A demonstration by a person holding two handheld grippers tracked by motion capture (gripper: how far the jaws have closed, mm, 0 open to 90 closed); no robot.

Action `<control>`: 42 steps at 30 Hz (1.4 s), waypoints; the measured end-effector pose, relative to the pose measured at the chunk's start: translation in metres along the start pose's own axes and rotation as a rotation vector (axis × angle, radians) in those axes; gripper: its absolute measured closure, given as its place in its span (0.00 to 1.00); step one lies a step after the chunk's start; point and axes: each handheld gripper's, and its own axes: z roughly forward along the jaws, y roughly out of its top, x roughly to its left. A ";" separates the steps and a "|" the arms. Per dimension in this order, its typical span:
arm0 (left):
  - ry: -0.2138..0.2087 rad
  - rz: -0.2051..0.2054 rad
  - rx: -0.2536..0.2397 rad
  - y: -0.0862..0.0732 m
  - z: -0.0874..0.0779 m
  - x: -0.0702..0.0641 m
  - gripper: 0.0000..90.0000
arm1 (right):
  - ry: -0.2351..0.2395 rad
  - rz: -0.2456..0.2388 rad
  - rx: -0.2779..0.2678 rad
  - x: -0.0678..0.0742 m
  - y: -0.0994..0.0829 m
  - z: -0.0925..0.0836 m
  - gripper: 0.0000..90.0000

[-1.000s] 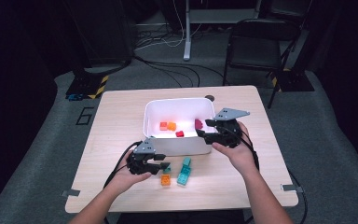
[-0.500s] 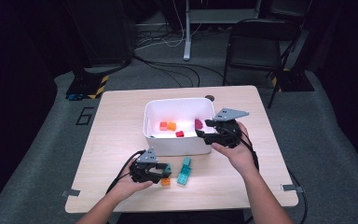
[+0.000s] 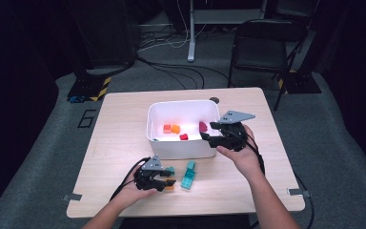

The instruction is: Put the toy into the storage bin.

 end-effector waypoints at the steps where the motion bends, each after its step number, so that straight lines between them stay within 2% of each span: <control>1: -0.007 0.005 0.013 0.000 0.000 0.000 0.62 | 0.000 -0.001 0.000 0.000 0.000 0.000 0.49; 3: -0.014 0.002 0.024 -0.002 0.004 0.001 0.60 | 0.000 0.001 0.000 0.001 0.000 0.000 0.49; 10: 0.002 0.009 0.044 -0.006 0.010 0.003 0.54 | 0.003 0.000 0.000 0.001 0.000 0.000 0.49; 19: -0.005 0.019 0.072 -0.012 0.012 0.002 0.59 | 0.002 0.001 0.000 0.001 0.000 0.000 0.49; 21: -0.003 0.021 0.091 -0.014 0.013 0.001 0.61 | 0.002 0.000 0.000 0.001 0.000 0.000 0.49; 31: -0.014 0.029 0.086 -0.011 0.012 0.000 0.65 | 0.002 0.000 -0.002 0.001 0.000 0.000 0.49; 42: -0.017 0.010 0.040 0.002 0.000 -0.001 0.65 | 0.004 -0.007 -0.001 0.000 -0.001 0.001 0.49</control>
